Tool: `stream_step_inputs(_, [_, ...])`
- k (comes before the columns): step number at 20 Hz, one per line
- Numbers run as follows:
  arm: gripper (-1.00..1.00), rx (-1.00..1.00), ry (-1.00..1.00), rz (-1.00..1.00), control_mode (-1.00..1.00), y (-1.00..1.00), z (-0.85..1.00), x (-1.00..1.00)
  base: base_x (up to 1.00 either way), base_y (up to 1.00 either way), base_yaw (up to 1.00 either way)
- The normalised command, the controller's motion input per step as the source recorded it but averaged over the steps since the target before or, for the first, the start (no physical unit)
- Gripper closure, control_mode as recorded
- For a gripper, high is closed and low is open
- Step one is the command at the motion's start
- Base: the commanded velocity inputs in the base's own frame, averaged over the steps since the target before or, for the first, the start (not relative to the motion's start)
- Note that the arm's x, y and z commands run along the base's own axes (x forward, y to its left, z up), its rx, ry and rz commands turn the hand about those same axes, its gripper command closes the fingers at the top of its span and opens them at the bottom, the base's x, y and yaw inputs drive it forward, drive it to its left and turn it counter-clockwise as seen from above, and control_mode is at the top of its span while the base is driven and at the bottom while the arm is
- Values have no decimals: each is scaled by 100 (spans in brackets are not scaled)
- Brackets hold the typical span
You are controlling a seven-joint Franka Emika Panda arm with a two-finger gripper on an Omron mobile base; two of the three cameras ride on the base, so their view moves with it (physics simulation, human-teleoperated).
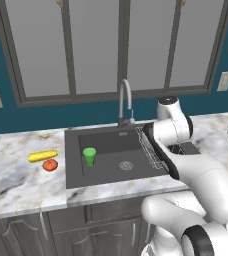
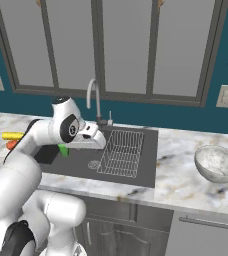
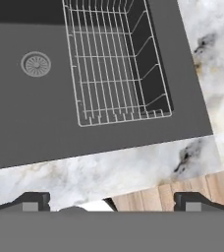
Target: Remove the squash and corn from the sink. Then move the bowl and cup from the counter to the sink for washing.
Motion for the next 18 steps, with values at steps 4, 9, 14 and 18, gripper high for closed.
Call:
stream_step_inputs(4, [-100, -11, 0, 5, -100, -37, 1, -4, 0, 0, 0])
stream_step_inputs(9, [-100, -4, 0, 4, -100, -36, 4, -4, 0, 0, 0])
stream_step_inputs(14, [-100, 0, 0, 2, -100, -32, 4, 1, 0, 0, 0])
stream_step_inputs(18, [-100, 0, 0, 1, -100, -30, 1, 6, 0, 0, 0])
